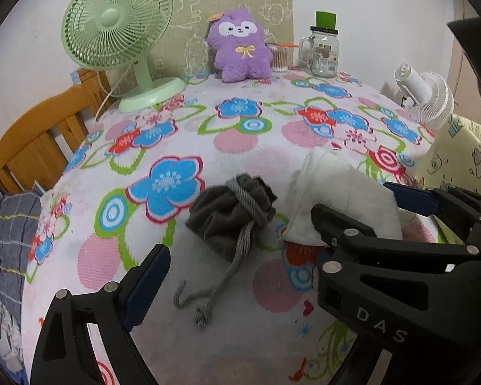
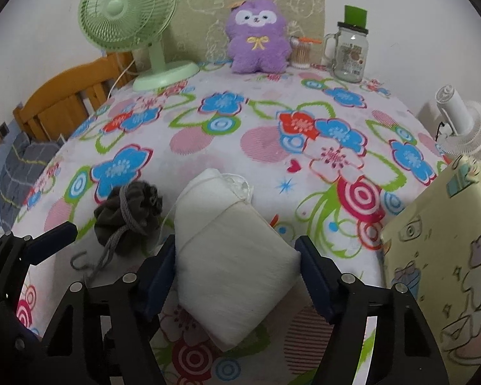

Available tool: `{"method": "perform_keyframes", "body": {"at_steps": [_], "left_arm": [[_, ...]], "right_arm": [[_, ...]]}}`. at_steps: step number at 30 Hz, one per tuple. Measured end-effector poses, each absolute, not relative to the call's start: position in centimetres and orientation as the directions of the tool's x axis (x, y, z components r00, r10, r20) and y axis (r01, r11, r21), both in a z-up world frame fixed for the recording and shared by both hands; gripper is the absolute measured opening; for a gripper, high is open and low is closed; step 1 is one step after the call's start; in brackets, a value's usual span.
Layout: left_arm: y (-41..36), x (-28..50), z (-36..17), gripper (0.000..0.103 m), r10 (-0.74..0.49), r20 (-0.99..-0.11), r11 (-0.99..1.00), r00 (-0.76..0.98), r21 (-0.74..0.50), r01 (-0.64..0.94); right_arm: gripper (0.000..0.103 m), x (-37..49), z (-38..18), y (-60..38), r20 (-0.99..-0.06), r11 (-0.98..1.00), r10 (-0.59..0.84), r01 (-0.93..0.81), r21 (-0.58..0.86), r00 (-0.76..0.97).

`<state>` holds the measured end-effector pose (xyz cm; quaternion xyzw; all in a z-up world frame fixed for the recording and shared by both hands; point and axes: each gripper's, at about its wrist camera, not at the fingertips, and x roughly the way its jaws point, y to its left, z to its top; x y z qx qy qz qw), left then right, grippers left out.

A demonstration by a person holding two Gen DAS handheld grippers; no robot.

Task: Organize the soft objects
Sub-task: 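Grasp the grey drawstring pouch with the left gripper while the right gripper grasps the white folded cloth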

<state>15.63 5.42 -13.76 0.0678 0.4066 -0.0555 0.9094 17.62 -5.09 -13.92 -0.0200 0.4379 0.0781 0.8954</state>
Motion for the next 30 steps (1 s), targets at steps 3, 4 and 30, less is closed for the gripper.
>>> {"method": "perform_keyframes", "body": {"at_steps": [3, 4, 30], "left_arm": [[5.2, 16.3, -13.3, 0.094, -0.036, -0.738, 0.984, 0.674, 0.09, 0.151], [5.2, 16.5, -13.2, 0.094, -0.033, -0.736, 0.984, 0.676, 0.092, 0.149], [5.3, 19.6, -14.4, 0.064, -0.028, -0.77, 0.99, 0.637, 0.066, 0.124]], "right_arm": [[0.075, 17.9, -13.4, -5.5, -0.773, 0.99, 0.112, -0.135, 0.035, 0.625], [0.075, 18.0, -13.2, -5.7, -0.769, 0.991, 0.109, -0.128, 0.036, 0.63], [0.075, 19.6, -13.5, -6.0, -0.772, 0.994, 0.101, -0.097, 0.05, 0.628]]}}
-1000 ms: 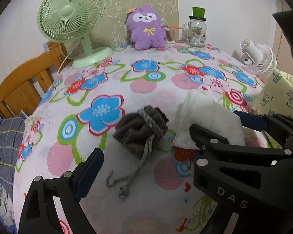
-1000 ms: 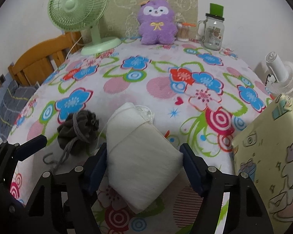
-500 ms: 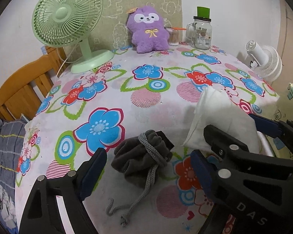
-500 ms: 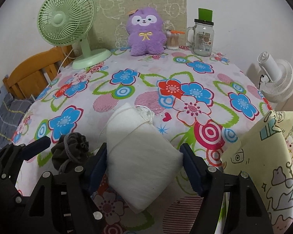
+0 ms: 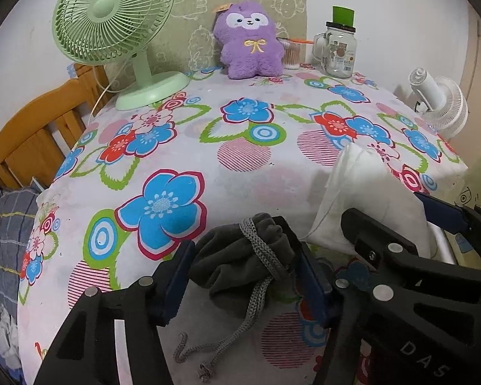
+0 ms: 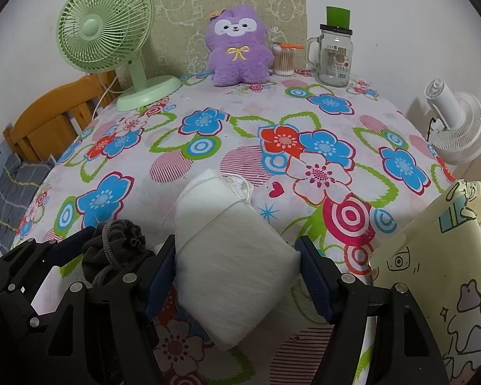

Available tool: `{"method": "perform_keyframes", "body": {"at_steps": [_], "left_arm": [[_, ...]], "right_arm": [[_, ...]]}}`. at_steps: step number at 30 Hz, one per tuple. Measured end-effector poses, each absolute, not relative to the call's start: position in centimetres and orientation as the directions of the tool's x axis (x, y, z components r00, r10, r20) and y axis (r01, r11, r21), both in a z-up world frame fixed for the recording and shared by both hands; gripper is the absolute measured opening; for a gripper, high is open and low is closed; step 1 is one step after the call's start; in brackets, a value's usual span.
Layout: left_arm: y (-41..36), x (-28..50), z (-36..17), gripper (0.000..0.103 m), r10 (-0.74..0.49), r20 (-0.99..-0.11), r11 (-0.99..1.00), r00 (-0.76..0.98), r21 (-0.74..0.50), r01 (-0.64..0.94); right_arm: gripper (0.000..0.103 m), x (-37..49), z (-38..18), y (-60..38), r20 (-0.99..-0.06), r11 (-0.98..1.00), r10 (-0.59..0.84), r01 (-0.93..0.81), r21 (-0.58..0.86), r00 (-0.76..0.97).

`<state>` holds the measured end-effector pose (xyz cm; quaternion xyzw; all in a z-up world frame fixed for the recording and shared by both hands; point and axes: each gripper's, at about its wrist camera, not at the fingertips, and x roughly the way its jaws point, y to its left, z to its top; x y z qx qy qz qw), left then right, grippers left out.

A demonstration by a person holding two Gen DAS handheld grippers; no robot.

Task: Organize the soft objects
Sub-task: 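Grasp the grey drawstring pouch with the left gripper while the right gripper grasps the white folded cloth, then carry the grey pouch and white cloth over the basket and lower them inside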

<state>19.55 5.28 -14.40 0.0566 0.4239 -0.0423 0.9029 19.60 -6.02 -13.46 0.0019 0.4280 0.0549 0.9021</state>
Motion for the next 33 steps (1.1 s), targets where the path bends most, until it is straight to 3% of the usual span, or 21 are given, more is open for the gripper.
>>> {"method": "perform_keyframes", "body": {"at_steps": [33], "left_arm": [[4.8, 12.5, -10.7, 0.062, -0.046, -0.704, 0.995, 0.709, 0.03, 0.094]], "right_arm": [[0.075, 13.6, -9.6, -6.4, -0.718, 0.988, 0.14, -0.139, 0.061, 0.682]]}}
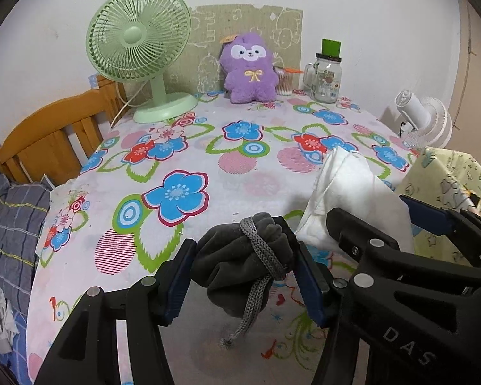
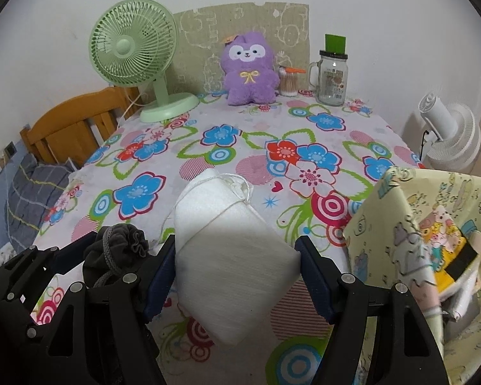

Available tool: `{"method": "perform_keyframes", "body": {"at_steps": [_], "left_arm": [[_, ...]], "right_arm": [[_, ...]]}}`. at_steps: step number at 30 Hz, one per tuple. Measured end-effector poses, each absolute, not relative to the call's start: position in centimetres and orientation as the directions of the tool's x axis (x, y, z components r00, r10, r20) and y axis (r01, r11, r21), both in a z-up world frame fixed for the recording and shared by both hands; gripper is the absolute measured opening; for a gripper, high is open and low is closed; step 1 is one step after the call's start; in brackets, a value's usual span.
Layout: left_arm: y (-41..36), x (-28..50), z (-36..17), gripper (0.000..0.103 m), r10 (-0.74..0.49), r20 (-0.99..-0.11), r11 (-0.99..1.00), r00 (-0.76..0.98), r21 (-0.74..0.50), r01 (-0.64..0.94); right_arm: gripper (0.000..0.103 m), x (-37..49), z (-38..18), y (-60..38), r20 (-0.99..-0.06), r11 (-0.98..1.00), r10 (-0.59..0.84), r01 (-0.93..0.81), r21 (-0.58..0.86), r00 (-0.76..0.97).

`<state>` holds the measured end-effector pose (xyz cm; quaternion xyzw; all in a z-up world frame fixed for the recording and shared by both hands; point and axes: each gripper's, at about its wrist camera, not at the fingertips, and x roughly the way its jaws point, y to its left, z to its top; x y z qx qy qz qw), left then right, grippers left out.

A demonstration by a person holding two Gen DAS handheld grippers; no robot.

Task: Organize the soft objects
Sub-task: 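Carry the grey pouch and white cloth over the basket and lower them inside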

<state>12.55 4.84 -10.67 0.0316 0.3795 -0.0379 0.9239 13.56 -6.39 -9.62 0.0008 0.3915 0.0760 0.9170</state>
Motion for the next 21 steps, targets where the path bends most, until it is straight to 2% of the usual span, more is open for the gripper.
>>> {"method": "perform_keyframes", "body": {"at_steps": [21], "left_arm": [[2.0, 6.9, -5.5, 0.062, -0.068, -0.617, 0.991, 0.784, 0.046, 0.122]], "right_arm": [[0.075, 8.4, -4.4, -9.0, -0.649, 0.992, 0.12, -0.119, 0.046, 0.751]]}}
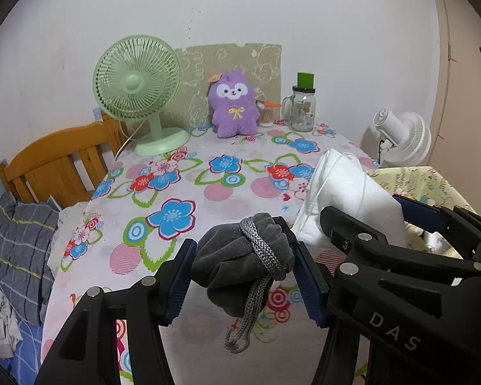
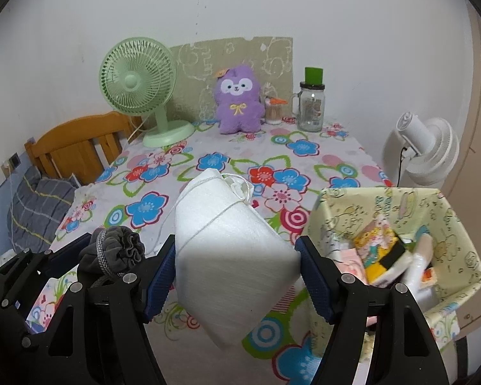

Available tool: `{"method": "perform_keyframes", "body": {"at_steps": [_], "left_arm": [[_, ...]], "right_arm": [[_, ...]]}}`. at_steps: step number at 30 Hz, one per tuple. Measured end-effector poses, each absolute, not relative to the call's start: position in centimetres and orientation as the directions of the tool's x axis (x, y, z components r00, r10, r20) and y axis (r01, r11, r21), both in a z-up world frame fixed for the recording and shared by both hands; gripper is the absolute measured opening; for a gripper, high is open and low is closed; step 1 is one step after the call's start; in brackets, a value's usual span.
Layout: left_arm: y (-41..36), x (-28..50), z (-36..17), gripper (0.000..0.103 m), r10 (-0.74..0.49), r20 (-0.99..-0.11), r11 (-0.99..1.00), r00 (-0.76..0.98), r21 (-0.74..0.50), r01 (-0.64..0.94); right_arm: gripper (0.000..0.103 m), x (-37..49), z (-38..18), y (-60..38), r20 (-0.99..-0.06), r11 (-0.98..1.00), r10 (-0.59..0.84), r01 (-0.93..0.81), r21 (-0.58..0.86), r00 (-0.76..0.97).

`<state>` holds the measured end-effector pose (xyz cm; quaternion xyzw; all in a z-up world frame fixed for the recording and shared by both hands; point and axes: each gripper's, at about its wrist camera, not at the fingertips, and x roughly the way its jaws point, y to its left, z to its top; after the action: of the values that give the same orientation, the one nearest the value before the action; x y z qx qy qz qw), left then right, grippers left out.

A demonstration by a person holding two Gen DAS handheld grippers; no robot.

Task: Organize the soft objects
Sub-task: 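Carry the grey pouch and white cloth over the basket and lower them inside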

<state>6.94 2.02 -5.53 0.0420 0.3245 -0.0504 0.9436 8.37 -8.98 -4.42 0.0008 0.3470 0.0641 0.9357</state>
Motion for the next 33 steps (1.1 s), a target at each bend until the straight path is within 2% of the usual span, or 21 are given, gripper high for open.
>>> {"method": "perform_keyframes", "body": {"at_steps": [10, 33], "left_arm": [[-0.4, 5.3, -3.4, 0.062, -0.091, -0.583, 0.986, 0.807, 0.059, 0.154], [-8.0, 4.9, -1.4, 0.062, -0.186, -0.569, 0.959, 0.801, 0.073, 0.274]], "right_arm": [[0.075, 6.4, -2.0, -11.2, -0.615, 0.993, 0.113, -0.106, 0.048, 0.781], [0.075, 5.4, 0.5, -18.5, -0.591, 0.998, 0.057, -0.045, 0.034, 0.805]]}}
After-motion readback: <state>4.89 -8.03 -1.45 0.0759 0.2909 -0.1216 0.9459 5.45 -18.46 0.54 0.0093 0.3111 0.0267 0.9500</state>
